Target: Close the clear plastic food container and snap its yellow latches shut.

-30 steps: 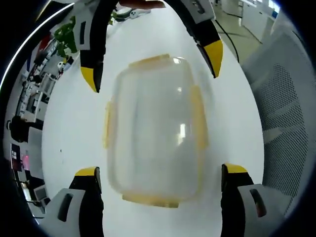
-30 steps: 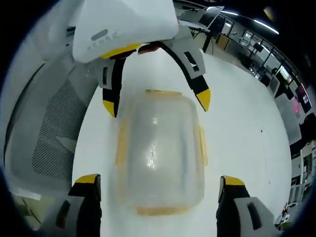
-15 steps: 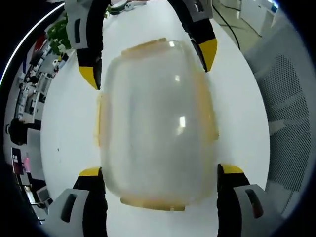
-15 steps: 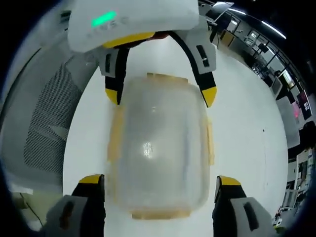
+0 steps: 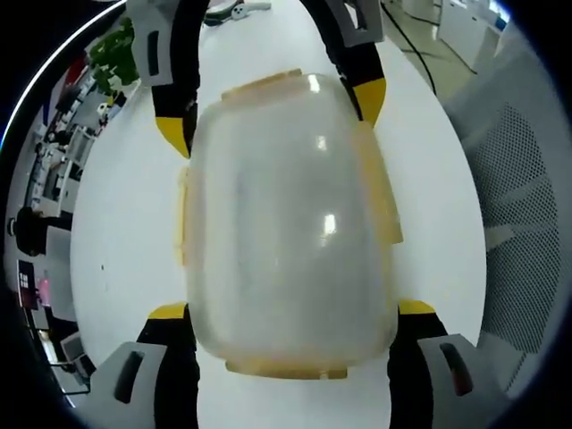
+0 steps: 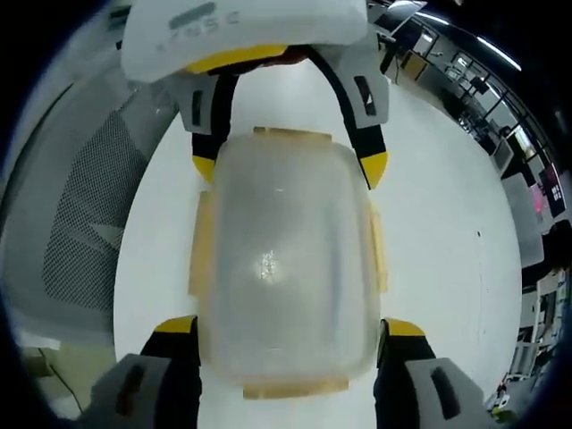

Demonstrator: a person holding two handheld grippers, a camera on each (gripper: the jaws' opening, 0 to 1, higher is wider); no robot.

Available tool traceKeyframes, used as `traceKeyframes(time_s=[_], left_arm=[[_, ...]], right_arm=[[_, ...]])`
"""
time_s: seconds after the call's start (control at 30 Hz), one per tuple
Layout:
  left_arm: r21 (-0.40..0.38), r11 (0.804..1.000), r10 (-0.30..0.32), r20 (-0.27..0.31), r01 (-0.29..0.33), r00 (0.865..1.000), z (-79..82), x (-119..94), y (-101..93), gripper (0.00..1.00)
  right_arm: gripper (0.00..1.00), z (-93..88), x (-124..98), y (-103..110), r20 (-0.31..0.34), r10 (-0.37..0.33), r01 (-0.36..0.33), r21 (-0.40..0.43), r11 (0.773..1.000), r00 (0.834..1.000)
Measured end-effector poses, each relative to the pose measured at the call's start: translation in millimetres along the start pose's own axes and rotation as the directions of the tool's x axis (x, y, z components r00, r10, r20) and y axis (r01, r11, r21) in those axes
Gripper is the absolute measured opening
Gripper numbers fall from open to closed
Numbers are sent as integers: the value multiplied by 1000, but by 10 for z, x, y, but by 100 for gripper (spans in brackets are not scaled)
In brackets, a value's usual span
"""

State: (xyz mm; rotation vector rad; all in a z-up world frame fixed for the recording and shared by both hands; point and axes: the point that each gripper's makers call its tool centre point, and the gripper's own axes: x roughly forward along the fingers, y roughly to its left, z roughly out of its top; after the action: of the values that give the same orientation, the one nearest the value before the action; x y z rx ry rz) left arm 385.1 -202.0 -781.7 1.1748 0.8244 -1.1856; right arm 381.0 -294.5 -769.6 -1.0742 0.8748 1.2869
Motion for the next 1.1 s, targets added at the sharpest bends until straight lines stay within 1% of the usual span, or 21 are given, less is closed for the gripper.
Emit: traceKeyframes(time_s=[0.23,0.5,0.63,1.1], left_arm=[[-5,1000,1,9,-1,1000,-44,-15,-10,86],[-5,1000,-1,10,1,1000,-156,-48,-25,86],[-9,1000,0,13,0,1000,-258,-83,-38,86],[-27,1000,8,29,-7,1000,-708,-196,-86,86]], right_arm=[[79,41,10,5,1,-2,2,9,1000,1000],[79,184,44,13,0,-2,2,17,1000,1000],[79,277,75,18,-2,-1,1,17,1000,1000],[79,725,216,37,-9,2,-1,14,1000,1000]])
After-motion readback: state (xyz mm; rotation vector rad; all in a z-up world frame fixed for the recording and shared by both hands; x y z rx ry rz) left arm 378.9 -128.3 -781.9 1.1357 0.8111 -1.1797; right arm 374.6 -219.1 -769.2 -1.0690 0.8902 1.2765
